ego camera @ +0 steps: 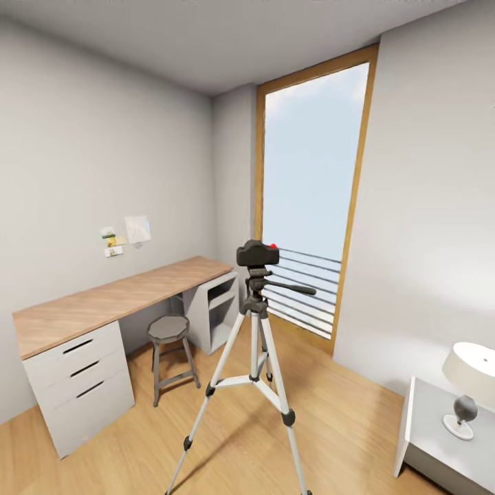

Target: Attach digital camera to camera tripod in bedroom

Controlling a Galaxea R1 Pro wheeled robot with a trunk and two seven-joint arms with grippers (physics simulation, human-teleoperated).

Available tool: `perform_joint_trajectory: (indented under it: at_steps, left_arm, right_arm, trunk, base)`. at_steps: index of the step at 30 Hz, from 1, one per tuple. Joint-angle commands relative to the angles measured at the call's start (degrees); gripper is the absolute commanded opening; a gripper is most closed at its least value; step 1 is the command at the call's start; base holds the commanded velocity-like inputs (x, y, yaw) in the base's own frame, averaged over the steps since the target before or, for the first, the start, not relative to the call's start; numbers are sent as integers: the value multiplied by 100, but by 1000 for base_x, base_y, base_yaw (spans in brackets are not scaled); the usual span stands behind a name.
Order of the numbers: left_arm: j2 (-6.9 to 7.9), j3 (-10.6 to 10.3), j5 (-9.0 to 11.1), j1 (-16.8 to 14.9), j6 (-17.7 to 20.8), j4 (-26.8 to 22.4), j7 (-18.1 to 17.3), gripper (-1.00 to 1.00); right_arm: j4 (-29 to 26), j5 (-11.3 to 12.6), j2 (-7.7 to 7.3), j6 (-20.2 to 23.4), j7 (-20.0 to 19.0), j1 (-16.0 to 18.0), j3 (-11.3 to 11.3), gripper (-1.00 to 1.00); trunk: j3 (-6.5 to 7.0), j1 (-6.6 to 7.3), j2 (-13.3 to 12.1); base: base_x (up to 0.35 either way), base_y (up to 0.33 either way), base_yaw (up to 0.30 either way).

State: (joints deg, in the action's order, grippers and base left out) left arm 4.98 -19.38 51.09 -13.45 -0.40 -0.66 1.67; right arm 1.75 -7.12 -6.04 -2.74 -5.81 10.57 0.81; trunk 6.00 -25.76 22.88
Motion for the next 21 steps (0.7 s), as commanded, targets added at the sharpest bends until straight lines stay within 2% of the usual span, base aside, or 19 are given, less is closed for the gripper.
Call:
perform_joint_trajectory:
  at_steps: [1,21]
  left_arm:
    - [1,-48,41,1,-4,-5,18,100]
    - [2,-48,41,1,-4,-4,18,100]
  right_arm:
    - [18,-53,-2,-30,-8,7,11,100]
    - [18,-75,-2,-25,-17,7,0,100]
  trunk:
    - [3,-2,4]
    - [32,-2,4]
  base:
    - [0,0,0]
    - [0,0,0]
